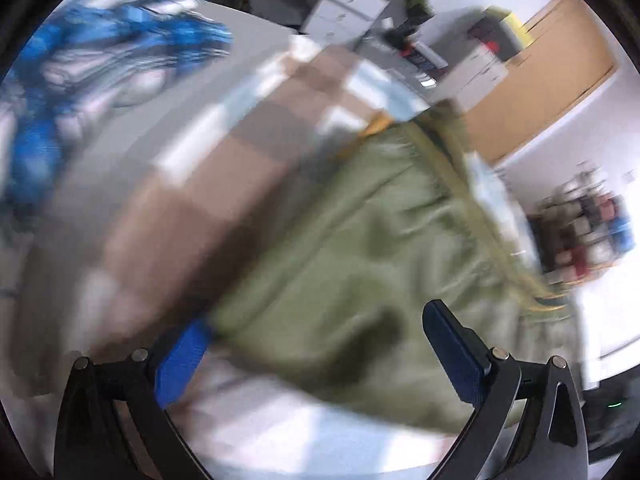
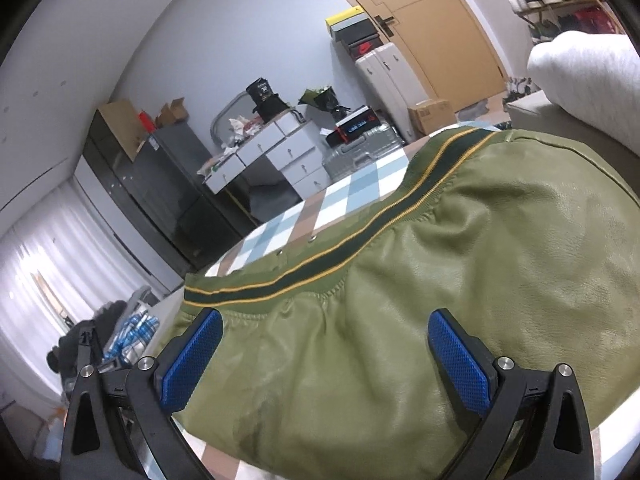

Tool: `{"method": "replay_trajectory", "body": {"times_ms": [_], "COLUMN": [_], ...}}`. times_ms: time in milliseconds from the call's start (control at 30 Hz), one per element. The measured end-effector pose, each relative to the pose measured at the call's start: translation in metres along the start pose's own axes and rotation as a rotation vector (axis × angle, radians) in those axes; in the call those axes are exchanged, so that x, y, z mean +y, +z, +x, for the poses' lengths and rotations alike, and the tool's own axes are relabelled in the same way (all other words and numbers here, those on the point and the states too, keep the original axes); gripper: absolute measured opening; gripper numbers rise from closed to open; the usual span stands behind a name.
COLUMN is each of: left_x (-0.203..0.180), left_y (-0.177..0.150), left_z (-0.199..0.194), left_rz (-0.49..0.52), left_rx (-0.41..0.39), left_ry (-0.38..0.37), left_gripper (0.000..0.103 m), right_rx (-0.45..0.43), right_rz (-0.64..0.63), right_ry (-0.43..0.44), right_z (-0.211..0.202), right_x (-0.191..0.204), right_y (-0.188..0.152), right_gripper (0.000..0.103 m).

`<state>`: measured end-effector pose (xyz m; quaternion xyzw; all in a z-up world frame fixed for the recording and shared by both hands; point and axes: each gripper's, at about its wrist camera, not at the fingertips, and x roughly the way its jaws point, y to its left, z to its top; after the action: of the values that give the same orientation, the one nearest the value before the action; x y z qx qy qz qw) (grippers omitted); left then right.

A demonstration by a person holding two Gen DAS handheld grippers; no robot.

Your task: Fold large clothes

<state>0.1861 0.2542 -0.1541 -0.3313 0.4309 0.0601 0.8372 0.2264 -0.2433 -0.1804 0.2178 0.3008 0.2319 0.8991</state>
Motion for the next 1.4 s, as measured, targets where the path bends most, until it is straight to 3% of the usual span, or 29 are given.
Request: {"method": "replay_trajectory", "body": {"times_ms": [167, 300, 400, 533, 700, 867, 1033, 1133, 1200, 1233, 1333, 1400], "left_x": [-0.042, -0.065, -0.077, -0.072, -0.072, -0.077, -0.078, -0.079, -0.08, -0.08, -0.082, -0.083], "left_y": [0.006, -0.011, -0.023, -0.028, -0.026, -0.027, -0.03, -0.032, -0.036, -0.036, -0.039, -0.041], "left_z": [0.009, -0.004, -0.002, 0.005, 0.002, 0.001, 0.001, 0.0, -0.001, -0.001, -0.003, -0.005], "left_rz": [0.114, 0.288, 0.443, 0.516, 0.542, 0.575, 0.592, 0.599, 0.604, 0.607, 0.619, 0.623], "left_rx": [-0.112, -0.281, -0.362, -0.407, -0.425, -0.441, -0.444, -0.443, -0.444, -0.445, -0.452, -0.459], "left_ry": [0.004, -0.001, 0.048, 0.063, 0.042, 0.034, 0.044, 0.05, 0.045, 0.049, 0.049, 0.048], "left_gripper": [0.098, 0.087, 0.082, 0.075, 0.069, 0.066, 0.067, 0.066, 0.067, 0.066, 0.064, 0.06], "right_rx": [0.002, 0.043, 0.164, 0.336, 0.713, 1.053, 1.237, 1.271, 1.274, 1.279, 1.267, 1.251], "right_rz": [-0.004, -0.014, -0.042, -0.166, -0.308, -0.467, -0.679, -0.855, -0.967, -1.022, -1.137, -1.18], "right_ry": [-0.001, -0.024, 0.041, 0.104, 0.081, -0.1, -0.331, -0.463, -0.567, -0.607, -0.663, -0.668], "right_z": [-0.001, 0.004, 0.02, 0.061, 0.175, 0.287, 0.354, 0.369, 0.374, 0.374, 0.369, 0.364], "right_x": [0.0, 0.004, 0.027, 0.106, 0.217, 0.288, 0.32, 0.331, 0.331, 0.329, 0.325, 0.324], "right_y": [-0.001, -0.002, 0.018, 0.066, 0.082, 0.032, -0.027, -0.058, -0.076, -0.086, -0.105, -0.11], "right_gripper": [0.103, 0.103, 0.103, 0.103, 0.103, 0.103, 0.103, 0.102, 0.091, 0.09, 0.085, 0.074]}}
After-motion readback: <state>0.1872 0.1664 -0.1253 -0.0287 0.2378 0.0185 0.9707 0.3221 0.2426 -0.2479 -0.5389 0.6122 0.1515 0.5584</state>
